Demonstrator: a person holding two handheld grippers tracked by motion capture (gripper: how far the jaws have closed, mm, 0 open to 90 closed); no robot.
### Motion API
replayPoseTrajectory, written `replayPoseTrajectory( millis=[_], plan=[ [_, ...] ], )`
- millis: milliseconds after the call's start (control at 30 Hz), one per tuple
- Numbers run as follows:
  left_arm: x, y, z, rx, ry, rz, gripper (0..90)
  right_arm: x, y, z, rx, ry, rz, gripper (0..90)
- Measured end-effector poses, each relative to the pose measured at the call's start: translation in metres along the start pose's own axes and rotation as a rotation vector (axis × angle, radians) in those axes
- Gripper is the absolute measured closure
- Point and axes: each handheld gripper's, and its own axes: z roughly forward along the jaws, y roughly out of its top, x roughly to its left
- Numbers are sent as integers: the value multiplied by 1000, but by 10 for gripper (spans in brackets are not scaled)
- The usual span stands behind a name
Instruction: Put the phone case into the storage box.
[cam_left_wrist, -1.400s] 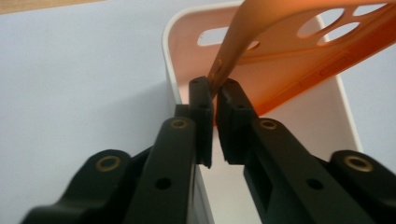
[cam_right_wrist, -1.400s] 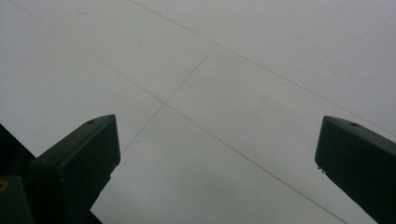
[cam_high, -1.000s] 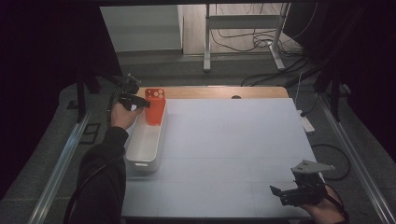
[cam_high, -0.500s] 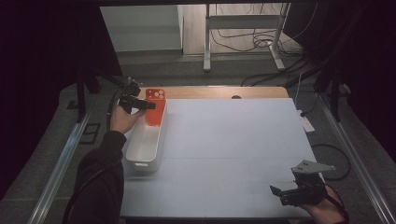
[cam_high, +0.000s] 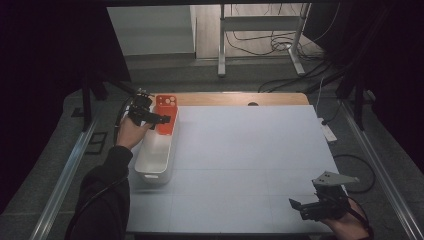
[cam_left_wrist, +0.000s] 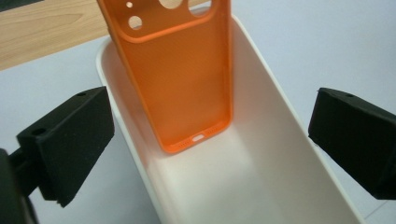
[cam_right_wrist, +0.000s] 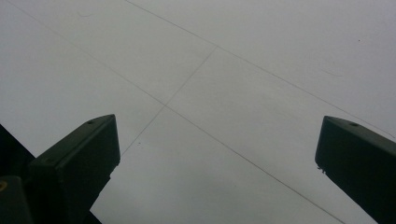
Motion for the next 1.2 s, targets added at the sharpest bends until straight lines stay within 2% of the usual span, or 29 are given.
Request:
replayPoseTrajectory(
  millis=[200, 433, 600, 833, 967, 1067, 1200],
  plan=[
    [-7, -8, -4, -14, -21, 20, 0, 0, 0, 0, -2, 1, 1, 0],
    [-11, -17, -10, -44, -21, 40, 0, 0, 0, 0, -2, 1, 3, 0],
    [-16, -22, -17, -53, -20, 73, 0, 0, 0, 0, 1, 1, 3, 0],
    [-24, -26, -27, -49, -40, 106, 0, 0, 0, 0, -3, 1, 4, 0],
    [-29, -30, -31, -67, -65, 117, 0, 0, 0, 0, -4, 1, 4, 0],
    [-33, -33, -34, -64, -64, 140, 0, 0, 0, 0, -2, 0, 3, 0],
    [-38, -39, -37, -74, -76, 143, 0, 0, 0, 0, -2, 0, 3, 0]
  ],
)
